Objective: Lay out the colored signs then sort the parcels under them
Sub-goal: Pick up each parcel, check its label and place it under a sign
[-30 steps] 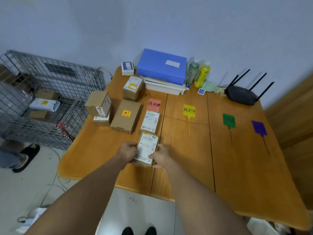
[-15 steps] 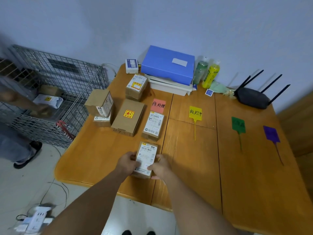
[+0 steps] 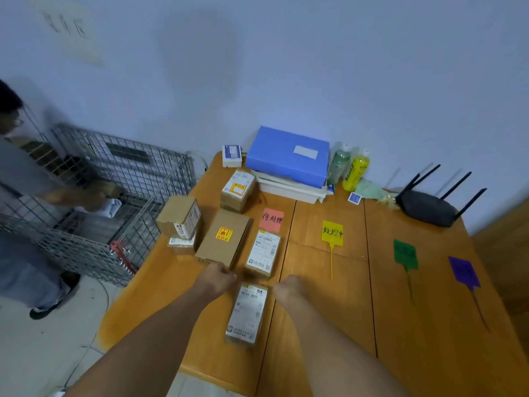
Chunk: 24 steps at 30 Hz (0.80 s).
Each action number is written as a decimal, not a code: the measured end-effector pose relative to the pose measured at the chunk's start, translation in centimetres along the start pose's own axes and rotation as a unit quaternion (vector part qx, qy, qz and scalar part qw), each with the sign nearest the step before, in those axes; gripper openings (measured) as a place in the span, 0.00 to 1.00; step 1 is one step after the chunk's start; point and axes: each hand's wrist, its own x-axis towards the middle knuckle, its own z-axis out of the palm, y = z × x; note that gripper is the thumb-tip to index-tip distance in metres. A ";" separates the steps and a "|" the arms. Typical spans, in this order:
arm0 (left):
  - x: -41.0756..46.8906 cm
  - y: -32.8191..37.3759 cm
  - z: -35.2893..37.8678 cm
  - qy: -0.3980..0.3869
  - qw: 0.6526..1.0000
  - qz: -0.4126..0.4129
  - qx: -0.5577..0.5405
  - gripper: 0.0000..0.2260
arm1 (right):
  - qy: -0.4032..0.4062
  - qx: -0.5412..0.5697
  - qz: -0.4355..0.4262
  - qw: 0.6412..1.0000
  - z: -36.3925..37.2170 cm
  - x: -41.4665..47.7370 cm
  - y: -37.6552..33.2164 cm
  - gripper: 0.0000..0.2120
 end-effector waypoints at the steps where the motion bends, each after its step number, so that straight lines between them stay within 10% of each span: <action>1: 0.1 0.9 -1.2 0.014 1.000 0.007 0.004 0.10 | 0.012 0.000 -0.013 1.000 -1.0 0.0 -1.0 0.06; 14: 3.2 6.5 -16.0 0.191 0.977 0.065 0.076 0.05 | 0.039 0.063 -0.132 0.988 -3.0 -0.3 -13.6 0.07; 24: 11.6 3.8 -20.4 0.078 0.979 0.016 0.189 0.37 | 0.056 0.122 -0.100 0.986 3.3 2.1 -21.0 0.06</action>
